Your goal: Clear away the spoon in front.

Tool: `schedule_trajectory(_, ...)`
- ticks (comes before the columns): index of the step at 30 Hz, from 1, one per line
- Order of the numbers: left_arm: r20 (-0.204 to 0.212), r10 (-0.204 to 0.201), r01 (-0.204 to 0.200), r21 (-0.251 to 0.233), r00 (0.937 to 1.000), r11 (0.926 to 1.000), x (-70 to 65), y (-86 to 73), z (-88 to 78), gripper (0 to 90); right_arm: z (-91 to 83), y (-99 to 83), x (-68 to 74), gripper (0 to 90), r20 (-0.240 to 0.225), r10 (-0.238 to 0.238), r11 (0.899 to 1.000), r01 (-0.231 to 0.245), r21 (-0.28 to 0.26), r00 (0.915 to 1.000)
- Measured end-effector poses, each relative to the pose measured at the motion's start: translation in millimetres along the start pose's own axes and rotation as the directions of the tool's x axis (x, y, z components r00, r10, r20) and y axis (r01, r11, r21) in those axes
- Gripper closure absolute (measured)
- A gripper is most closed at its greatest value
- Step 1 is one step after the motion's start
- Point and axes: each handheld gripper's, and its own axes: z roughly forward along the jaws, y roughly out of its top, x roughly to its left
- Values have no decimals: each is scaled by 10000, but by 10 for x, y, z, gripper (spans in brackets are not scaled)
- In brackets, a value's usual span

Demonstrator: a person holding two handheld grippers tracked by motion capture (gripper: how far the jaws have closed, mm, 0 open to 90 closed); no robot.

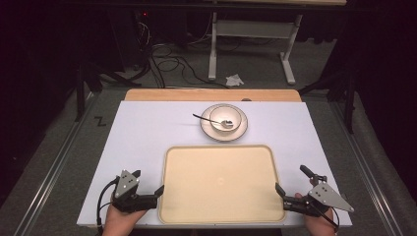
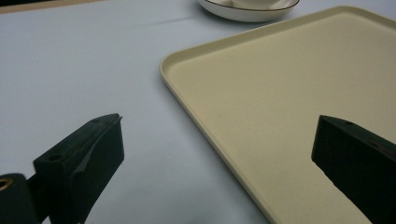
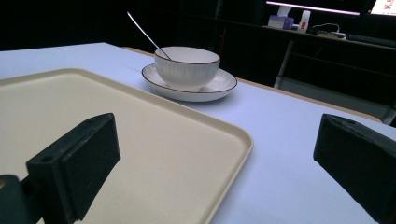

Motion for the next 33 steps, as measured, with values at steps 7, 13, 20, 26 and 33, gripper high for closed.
schedule_trajectory(7, -43, -213, 213, 18, 9998, 9998, 28, -21, 11, 49, -13, -20, -13, 11, -13, 82, 9999, -82, 89, 10000)
schedule_trajectory(13, -201, -561, 559, -99, 9982, 9984, 87, -47, 0, 62, -18, -16, -30, 15, 62, 111, 9999, -111, 29, 9999)
schedule_trajectory(20, -210, -708, 703, -241, 9973, 9972, 116, -52, -13, 67, -8, -18, -8, 42, -10, 38, 9999, -38, 162, 10000)
schedule_trajectory(26, -317, -602, 594, -272, 9977, 9979, 96, -47, 19, 67, -9, -16, -21, 58, 34, 34, 9998, -34, 183, 10000)
schedule_trajectory(33, -319, -804, 789, -446, 9963, 9959, 97, -45, 10, 43, -2, -1, 2, 73, 75, -120, 9997, 118, 232, 9999)
